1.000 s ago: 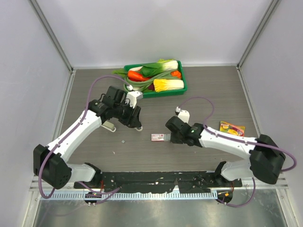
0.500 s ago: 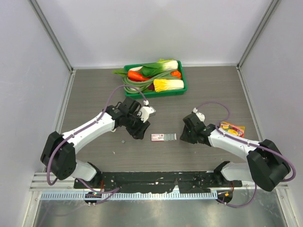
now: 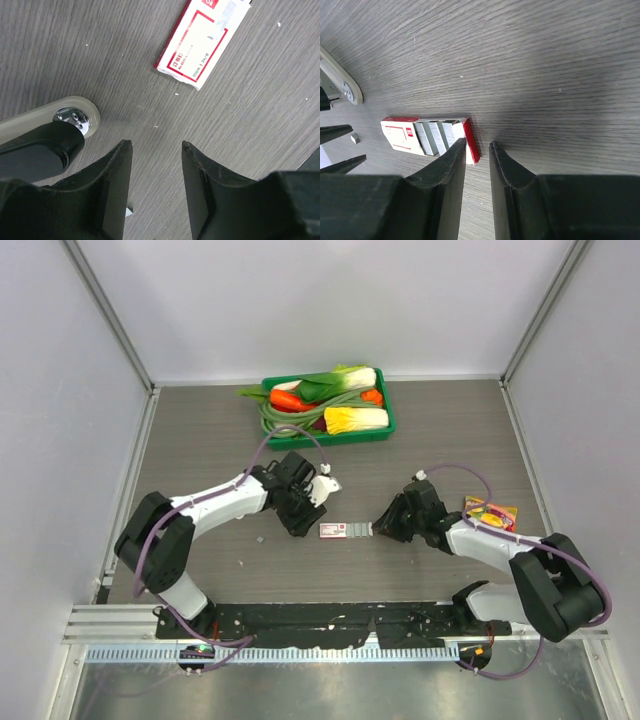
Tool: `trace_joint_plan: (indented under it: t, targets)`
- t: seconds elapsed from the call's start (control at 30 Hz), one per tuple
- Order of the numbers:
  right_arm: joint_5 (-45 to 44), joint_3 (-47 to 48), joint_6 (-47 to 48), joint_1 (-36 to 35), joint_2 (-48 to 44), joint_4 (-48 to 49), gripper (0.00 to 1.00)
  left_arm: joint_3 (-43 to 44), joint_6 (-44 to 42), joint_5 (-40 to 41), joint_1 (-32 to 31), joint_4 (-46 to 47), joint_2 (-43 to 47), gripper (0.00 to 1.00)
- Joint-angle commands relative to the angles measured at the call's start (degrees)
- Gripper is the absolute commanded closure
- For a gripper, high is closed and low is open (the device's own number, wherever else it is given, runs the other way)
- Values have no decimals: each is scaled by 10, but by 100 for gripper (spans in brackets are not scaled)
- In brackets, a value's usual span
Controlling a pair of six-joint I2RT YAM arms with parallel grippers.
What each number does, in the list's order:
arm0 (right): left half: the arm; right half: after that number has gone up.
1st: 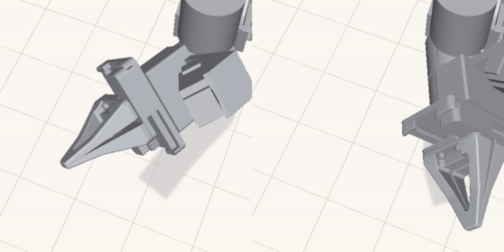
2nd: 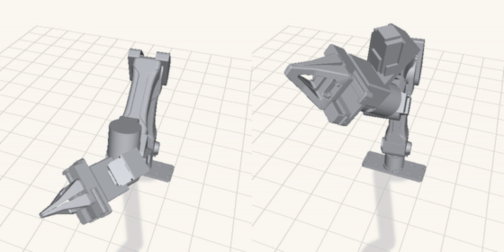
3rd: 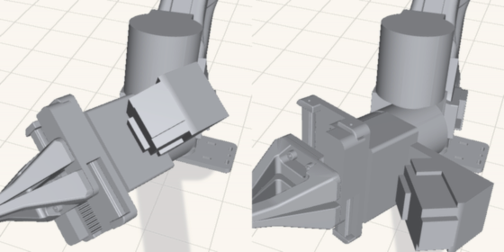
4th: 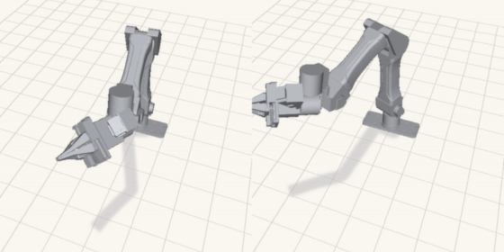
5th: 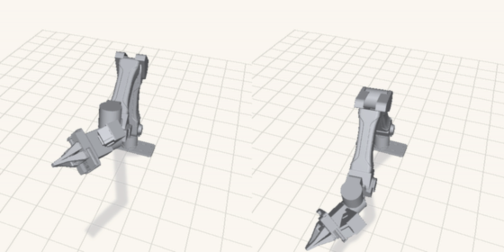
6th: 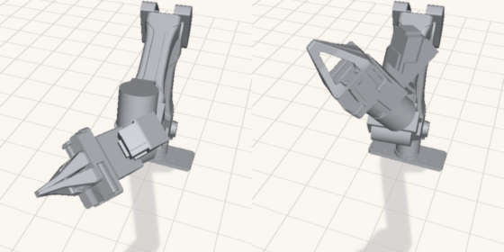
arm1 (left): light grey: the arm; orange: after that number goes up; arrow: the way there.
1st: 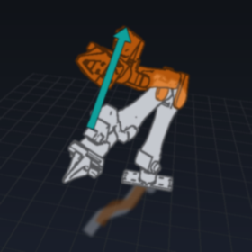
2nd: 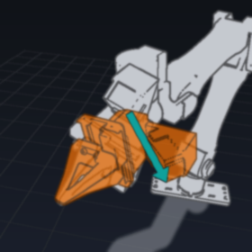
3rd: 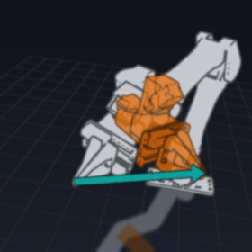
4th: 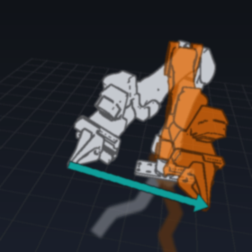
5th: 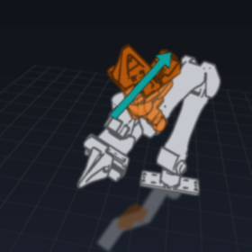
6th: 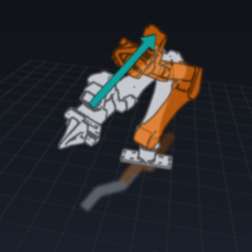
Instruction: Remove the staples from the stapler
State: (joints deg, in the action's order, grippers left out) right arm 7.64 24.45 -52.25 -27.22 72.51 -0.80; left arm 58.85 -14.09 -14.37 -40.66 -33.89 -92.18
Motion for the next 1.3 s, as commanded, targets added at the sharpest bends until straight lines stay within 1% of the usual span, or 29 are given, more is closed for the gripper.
trace_joint_plan:
  t: [0.0, 0.23, 0.37, 0.7, 0.8, 0.83, 1.0, 1.27]
  targets:
    - [25, -7, -6, 4, 10, 46, 70, 4, -24, 16, -8, 35, -2, 52]
    - [30, -19, -12, 5, 29, 73, 76, -2, -15, 25, -19, 60, -22, 53]
    - [33, -21, -12, 5, 33, 80, 81, 3, -15, 26, -22, 72, -37, 55]
    - [40, -32, -3, 5, 29, 87, 82, 7, -14, 37, -34, 96, -64, 55]
    - [44, -34, -3, 4, 27, 91, 83, 13, -13, 42, -35, 98, -72, 59]
    - [44, -34, -3, 4, 27, 95, 84, 15, -13, 43, -35, 100, -72, 64]
    - [48, -34, -6, 2, 27, 99, 84, 19, -9, 42, -36, 99, -77, 69]
    - [40, -23, -13, -14, 36, 106, 85, 19, -1, 22, -46, 92, -69, 70]
